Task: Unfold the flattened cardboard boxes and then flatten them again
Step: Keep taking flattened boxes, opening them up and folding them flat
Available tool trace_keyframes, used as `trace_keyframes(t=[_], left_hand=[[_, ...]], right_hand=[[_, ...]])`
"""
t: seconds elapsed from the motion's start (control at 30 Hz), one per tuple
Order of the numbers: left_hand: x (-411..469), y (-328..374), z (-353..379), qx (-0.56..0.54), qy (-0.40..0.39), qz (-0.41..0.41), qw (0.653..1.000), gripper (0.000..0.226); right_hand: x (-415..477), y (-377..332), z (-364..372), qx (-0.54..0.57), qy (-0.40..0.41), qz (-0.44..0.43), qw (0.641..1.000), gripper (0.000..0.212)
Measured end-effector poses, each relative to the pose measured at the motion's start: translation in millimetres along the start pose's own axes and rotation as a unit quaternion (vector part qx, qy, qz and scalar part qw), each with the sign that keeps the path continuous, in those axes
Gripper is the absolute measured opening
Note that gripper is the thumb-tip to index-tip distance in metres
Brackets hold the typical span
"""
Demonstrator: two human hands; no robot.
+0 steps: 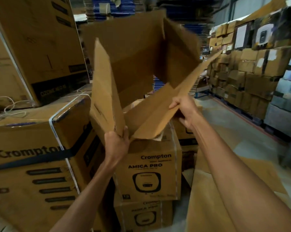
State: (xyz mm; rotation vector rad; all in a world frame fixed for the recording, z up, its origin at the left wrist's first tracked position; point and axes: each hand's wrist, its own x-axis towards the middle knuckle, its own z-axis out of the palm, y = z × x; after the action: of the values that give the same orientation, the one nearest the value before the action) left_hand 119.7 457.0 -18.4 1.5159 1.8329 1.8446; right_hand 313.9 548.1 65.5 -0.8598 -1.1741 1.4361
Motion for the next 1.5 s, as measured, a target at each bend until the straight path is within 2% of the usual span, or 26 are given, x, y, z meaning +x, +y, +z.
trace_keyframes(t=[0.07, 0.2, 0.27, 0.37, 0.43, 0.47, 0.5, 0.53, 0.57, 0.6, 0.63, 0.67, 0.73, 0.77, 0.83, 0.9, 0.97, 1.03, 1.1, 1.13, 1.17, 1.23, 1.3, 1.37, 1.43, 1.5], left_hand=[[-2, -3, -5, 0.021, -0.036, 0.01, 0.999, 0.022], [5, -25, -19, 0.064, -0.066, 0.003, 0.996, 0.026], [13, -29, -19, 0.075, -0.049, -0.003, 0.996, 0.041], [14, -31, -9, 0.076, -0.01, -0.041, 0.996, 0.044], [11, -32, -1, 0.077, 0.018, -0.064, 0.995, 0.039], [9, -33, 2, 0.071, 0.026, -0.078, 0.994, 0.036], [9, -35, 5, 0.06, 0.037, -0.091, 0.993, 0.032], [10, -37, 6, 0.043, 0.049, -0.108, 0.992, 0.029], [10, -39, 5, 0.027, 0.062, -0.123, 0.99, 0.027], [11, -42, 4, 0.016, 0.074, -0.129, 0.989, 0.026], [11, -44, 3, 0.011, 0.082, -0.127, 0.988, 0.026], [9, -47, 1, 0.007, 0.085, -0.12, 0.989, 0.027], [1, -52, 0, -0.006, 0.088, -0.107, 0.99, 0.027], [-4, -54, 0, -0.015, 0.09, -0.106, 0.99, 0.025], [-12, -53, 3, -0.035, 0.104, -0.102, 0.989, 0.02], [-14, -48, 6, -0.051, 0.124, -0.087, 0.987, 0.015], [-13, -45, 8, -0.058, 0.142, -0.068, 0.986, 0.011], [-12, -45, 8, -0.067, 0.149, -0.06, 0.985, 0.007], [-9, -50, 6, -0.078, 0.142, -0.059, 0.985, 0.006], [-7, -52, 5, -0.081, 0.137, -0.057, 0.986, 0.007], [-4, -53, 4, -0.083, 0.13, -0.054, 0.987, 0.008], [5, -52, 4, -0.086, 0.115, -0.054, 0.988, 0.012], [17, -47, 6, -0.08, 0.092, -0.053, 0.991, 0.021], [29, -42, 7, -0.07, 0.047, -0.039, 0.996, 0.025], [38, -42, 2, -0.066, -0.051, -0.019, 0.996, 0.027], [42, -49, -9, -0.085, -0.192, 0.008, 0.978, 0.047]], right_hand=[[3, -7, 8, -0.065, -0.02, 0.009, 0.998, 0.025], [4, 8, 7, -0.102, -0.063, 0.038, 0.992, 0.03], [10, 16, 2, -0.068, -0.048, 0.043, 0.996, 0.026], [22, 26, -1, -0.087, 0.023, 0.064, 0.994, 0.006], [28, 29, -2, -0.197, 0.044, 0.078, 0.976, 0.021], [31, 28, -1, -0.269, 0.066, 0.077, 0.958, 0.044], [33, 25, 1, -0.357, 0.105, 0.069, 0.926, 0.077], [35, 21, 2, -0.467, 0.139, 0.054, 0.872, 0.107], [35, 19, 3, -0.585, 0.162, 0.025, 0.794, 0.122], [34, 15, 7, -0.686, 0.172, -0.007, 0.706, 0.123], [35, 14, 12, -0.752, 0.155, -0.039, 0.639, 0.112], [36, 14, 18, -0.786, 0.107, -0.072, 0.604, 0.09], [36, 19, 33, -0.782, -0.045, -0.125, 0.609, 0.045], [37, 26, 40, -0.759, -0.106, -0.13, 0.629, 0.035], [41, 47, 53, -0.719, -0.187, -0.068, 0.666, 0.027], [47, 70, 60, -0.713, -0.209, -0.026, 0.669, 0.036], [52, 90, 62, -0.706, -0.196, -0.026, 0.68, 0.043], [55, 98, 62, -0.656, -0.22, -0.053, 0.72, 0.049], [52, 95, 58, -0.563, -0.292, -0.068, 0.77, 0.056], [50, 91, 53, -0.529, -0.326, -0.08, 0.779, 0.061], [49, 89, 47, -0.515, -0.351, -0.096, 0.776, 0.065], [47, 88, 34, -0.542, -0.367, -0.134, 0.744, 0.069], [45, 90, 25, -0.594, -0.337, -0.174, 0.709, 0.073], [44, 93, 25, -0.624, -0.283, -0.239, 0.688, 0.066], [46, 98, 28, -0.648, -0.237, -0.287, 0.665, 0.056], [46, 98, 26, -0.674, -0.192, -0.298, 0.648, 0.052]])
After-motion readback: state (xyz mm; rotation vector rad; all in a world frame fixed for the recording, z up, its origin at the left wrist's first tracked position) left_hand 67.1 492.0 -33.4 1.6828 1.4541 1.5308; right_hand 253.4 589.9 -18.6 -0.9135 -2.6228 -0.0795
